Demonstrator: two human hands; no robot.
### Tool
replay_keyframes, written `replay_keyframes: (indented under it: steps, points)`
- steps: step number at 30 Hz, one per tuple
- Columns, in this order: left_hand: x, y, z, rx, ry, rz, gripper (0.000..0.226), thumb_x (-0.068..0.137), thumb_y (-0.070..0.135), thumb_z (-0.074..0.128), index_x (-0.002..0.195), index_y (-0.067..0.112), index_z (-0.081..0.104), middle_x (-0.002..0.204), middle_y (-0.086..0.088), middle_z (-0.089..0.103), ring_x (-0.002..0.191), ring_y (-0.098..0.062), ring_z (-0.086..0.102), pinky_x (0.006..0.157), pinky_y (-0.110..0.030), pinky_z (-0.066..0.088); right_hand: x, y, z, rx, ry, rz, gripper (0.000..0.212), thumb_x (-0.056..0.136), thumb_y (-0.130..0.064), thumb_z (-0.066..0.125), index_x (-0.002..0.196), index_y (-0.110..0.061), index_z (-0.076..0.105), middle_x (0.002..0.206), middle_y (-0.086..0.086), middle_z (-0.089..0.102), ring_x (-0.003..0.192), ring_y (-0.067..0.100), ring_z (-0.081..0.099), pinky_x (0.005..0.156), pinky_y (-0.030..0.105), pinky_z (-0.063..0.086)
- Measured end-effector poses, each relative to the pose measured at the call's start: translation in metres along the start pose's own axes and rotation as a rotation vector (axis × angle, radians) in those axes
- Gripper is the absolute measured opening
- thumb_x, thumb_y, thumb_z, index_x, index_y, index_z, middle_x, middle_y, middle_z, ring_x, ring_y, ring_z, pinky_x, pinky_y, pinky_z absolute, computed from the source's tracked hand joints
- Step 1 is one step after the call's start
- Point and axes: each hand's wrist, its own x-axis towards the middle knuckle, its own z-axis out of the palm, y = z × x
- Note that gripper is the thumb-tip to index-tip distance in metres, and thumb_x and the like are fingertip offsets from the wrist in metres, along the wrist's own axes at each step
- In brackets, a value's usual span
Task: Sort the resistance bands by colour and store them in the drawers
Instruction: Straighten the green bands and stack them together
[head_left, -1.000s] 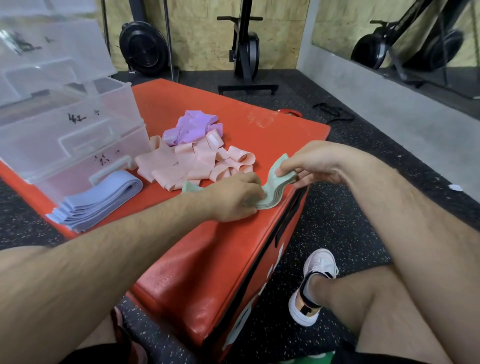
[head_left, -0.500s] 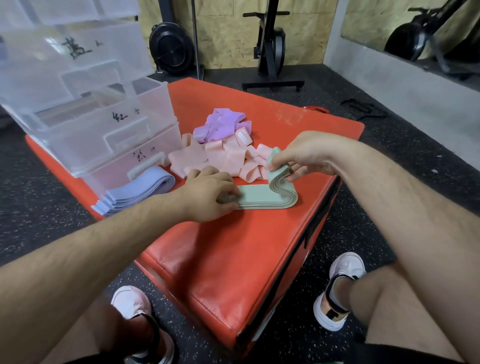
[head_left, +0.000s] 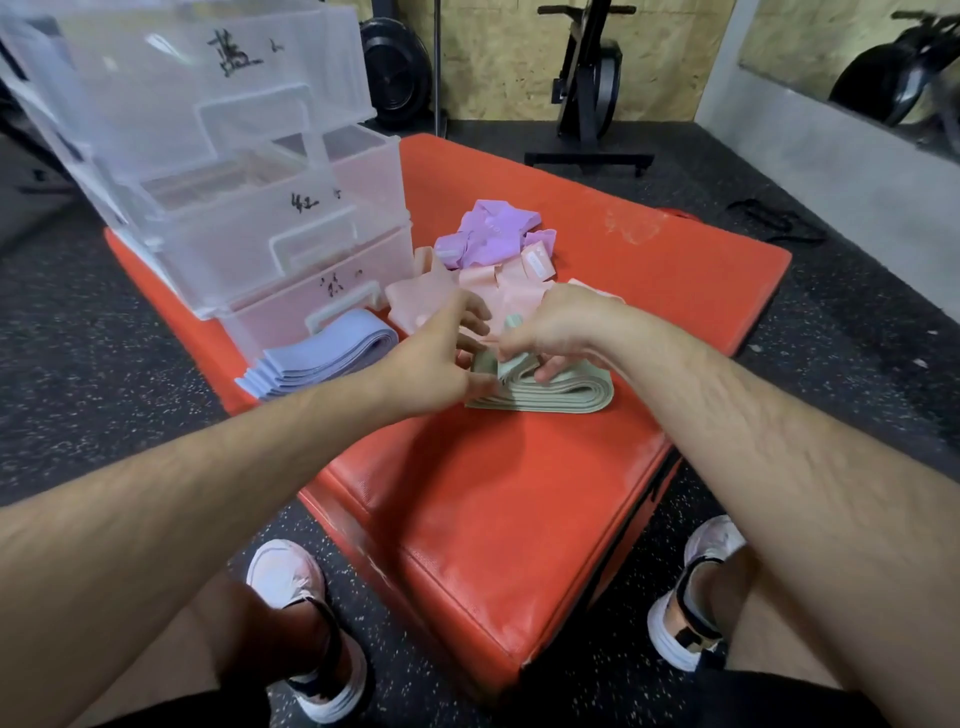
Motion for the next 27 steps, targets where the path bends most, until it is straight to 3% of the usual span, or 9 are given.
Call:
replay_keyframes:
  steps: [2, 4, 8, 11, 14, 16, 19, 23, 27]
  points:
    - [-0.001, 0.002, -0.002, -0.008, -0.036, 0.029, 0.078, 0.073, 0.006, 0.083, 0.129, 0.038, 0.039, 0.127, -0.005, 0.045, 0.106, -0.022, 0.061, 0.088, -0.034, 0.057, 0.001, -0.001, 0.002, -0.058, -0.024, -0.022, 0.04, 0.069, -0.036, 0.088, 0.091, -0.01, 0.068, 0.081, 0.002, 0.068, 0.06, 0.015, 0.073, 0.053, 0.02, 0.052]
    - [-0.001, 0.003, -0.003, 0.075, -0.067, 0.069, 0.081, 0.075, 0.019, 0.085, 0.138, 0.041, 0.039, 0.132, 0.0, 0.043, 0.112, -0.014, 0.056, 0.094, -0.02, 0.05, 0.0, -0.003, -0.001, -0.037, -0.106, -0.059, 0.046, 0.068, -0.044, 0.089, 0.094, -0.009, 0.073, 0.087, 0.003, 0.072, 0.072, 0.015, 0.075, 0.065, 0.027, 0.06]
    - [0.0, -0.001, -0.001, 0.296, -0.029, 0.156, 0.04, 0.084, 0.033, 0.076, 0.12, 0.023, 0.062, 0.118, 0.003, 0.05, 0.113, -0.002, 0.046, 0.094, 0.0, 0.029, -0.011, -0.001, -0.018, -0.006, -0.264, -0.08, 0.047, 0.085, -0.044, 0.076, 0.111, -0.005, 0.07, 0.101, 0.011, 0.076, 0.085, 0.017, 0.077, 0.066, 0.025, 0.059]
    - [0.003, -0.007, 0.003, 0.399, -0.007, 0.199, 0.023, 0.088, 0.036, 0.07, 0.107, 0.023, 0.065, 0.111, 0.002, 0.055, 0.108, -0.009, 0.053, 0.099, -0.016, 0.038, -0.012, 0.009, -0.038, 0.043, -0.112, -0.072, 0.031, 0.091, -0.025, 0.069, 0.107, 0.002, 0.07, 0.094, 0.011, 0.076, 0.077, 0.019, 0.076, 0.057, 0.029, 0.058]
    - [0.002, -0.006, 0.004, 0.373, -0.016, 0.156, 0.015, 0.089, 0.042, 0.067, 0.096, 0.029, 0.065, 0.104, 0.006, 0.055, 0.098, -0.003, 0.053, 0.096, -0.022, 0.041, -0.01, 0.031, -0.053, -0.225, 0.115, -0.022, 0.025, 0.083, -0.024, 0.069, 0.096, -0.002, 0.07, 0.09, 0.013, 0.074, 0.077, 0.032, 0.074, 0.068, 0.042, 0.063]
    - [0.001, -0.004, 0.005, 0.367, 0.004, 0.144, 0.013, 0.089, 0.047, 0.065, 0.088, 0.034, 0.062, 0.101, 0.008, 0.055, 0.095, 0.001, 0.052, 0.094, -0.021, 0.041, -0.014, 0.046, -0.05, -0.276, 0.04, 0.09, 0.029, 0.083, -0.031, 0.071, 0.1, -0.008, 0.065, 0.097, 0.01, 0.069, 0.074, 0.027, 0.071, 0.066, 0.037, 0.062]
    - [0.001, -0.003, 0.007, 0.355, 0.03, 0.1, 0.023, 0.088, 0.054, 0.063, 0.084, 0.031, 0.061, 0.101, 0.009, 0.055, 0.095, 0.0, 0.053, 0.088, -0.02, 0.039, -0.018, 0.063, -0.035, -0.059, -0.067, 0.158, 0.031, 0.086, -0.033, 0.068, 0.107, -0.01, 0.065, 0.096, 0.005, 0.064, 0.075, 0.021, 0.067, 0.059, 0.03, 0.057]
    - [0.004, 0.002, 0.005, 0.412, 0.001, 0.079, 0.021, 0.083, 0.043, 0.073, 0.089, 0.027, 0.061, 0.104, 0.004, 0.055, 0.101, -0.01, 0.051, 0.089, -0.023, 0.039, -0.019, 0.071, -0.025, 0.214, -0.009, 0.093, 0.022, 0.078, -0.025, 0.079, 0.095, -0.015, 0.069, 0.094, 0.003, 0.071, 0.081, 0.017, 0.07, 0.079, 0.036, 0.063]
    - [0.009, 0.015, -0.004, 0.412, -0.046, 0.061, 0.026, 0.077, 0.034, 0.08, 0.093, 0.027, 0.061, 0.104, 0.006, 0.05, 0.103, -0.012, 0.049, 0.081, -0.021, 0.036, -0.018, 0.062, -0.025, 0.306, 0.095, -0.035, 0.035, 0.067, -0.016, 0.086, 0.093, -0.014, 0.062, 0.09, 0.005, 0.065, 0.073, 0.017, 0.066, 0.065, 0.031, 0.057]
